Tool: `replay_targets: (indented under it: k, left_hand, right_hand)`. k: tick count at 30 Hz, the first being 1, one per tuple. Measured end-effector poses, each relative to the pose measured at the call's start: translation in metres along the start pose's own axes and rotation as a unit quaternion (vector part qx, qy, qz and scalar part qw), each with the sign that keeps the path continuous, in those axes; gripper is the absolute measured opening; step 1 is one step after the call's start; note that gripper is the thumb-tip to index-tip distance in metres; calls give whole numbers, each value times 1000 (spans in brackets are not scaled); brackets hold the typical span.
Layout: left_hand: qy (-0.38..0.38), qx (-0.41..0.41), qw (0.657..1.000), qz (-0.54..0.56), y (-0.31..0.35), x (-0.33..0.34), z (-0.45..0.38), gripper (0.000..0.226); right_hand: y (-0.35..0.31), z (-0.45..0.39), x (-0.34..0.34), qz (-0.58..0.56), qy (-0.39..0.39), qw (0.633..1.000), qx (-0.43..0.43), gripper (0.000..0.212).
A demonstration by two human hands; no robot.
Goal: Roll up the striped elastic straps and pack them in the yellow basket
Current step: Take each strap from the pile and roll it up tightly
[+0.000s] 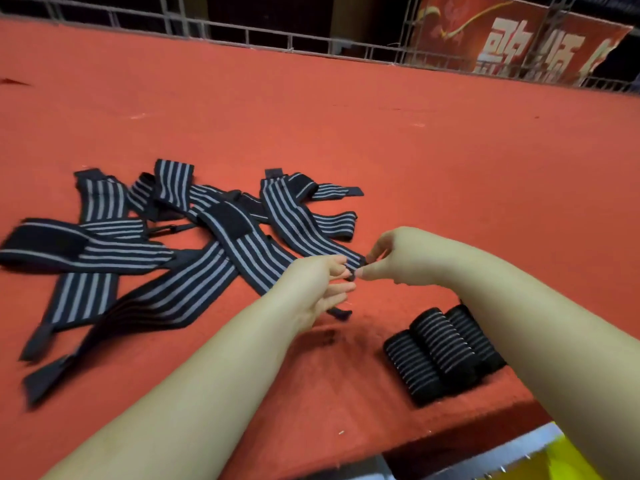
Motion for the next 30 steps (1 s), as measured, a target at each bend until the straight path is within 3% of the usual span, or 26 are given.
replay_targets:
  k: [5,8,11,13,15,17,19,22,23,25,28,30]
  left_hand:
    - [94,10,995,-24,4,-92,18,28]
    - [178,110,971,-119,12,-157,41,27]
    - [306,238,861,-329,26,-216,79,30]
    - [376,223,772,-461,21,-245,98,39]
    - [433,183,723,-506,9,-267,111,54]
    - [485,160,721,-468,-2,-285,121,68]
    - [504,126,741,-425,-11,-307,125,67]
    - [425,107,783,-442,-17,-325,116,21]
    - [403,107,789,-450,-18,-327,115,21]
    - [379,146,785,-467,-15,-324,117,24]
    - [343,246,748,-513,-5,-312,126,41]
    - [312,296,747,-507,-2,-305,135,43]
  right_hand:
    - [-68,-38,48,-27,-38,997,-63,32]
    - [-101,-56,79,-89,-58,990,-93,26]
    - [-136,-71,116,-196,-86,969,-125,20]
    - [-156,-77,145,-277,-119,945,-123,19]
    - [-174,-78,173,-336,-136,924,-121,23]
    - [-188,-73,191,-391,-128,904,-119,23]
    - [-197,-69,202,-458,-122,874,-106,20]
    - [-208,-61,211,-539,-145,824,-99,19]
    - [-211,-59,212,-563,-151,807,-98,13]
    - [-216,-54,210,-595,-157,782,-99,11]
    - [-222,-51,205,-625,-146,759,-109,24]
    - [-225,-48,201,-642,-144,743,-125,20]
Point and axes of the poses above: each hand's wrist, its own z-axis away from the middle knuckle, its own x-axis out of the palm, y = z × x, the point moved 5 cm from there along -z, towards the middle knuckle, and after that the axes turned 7 degrees about -y, right-handed, at the moved point
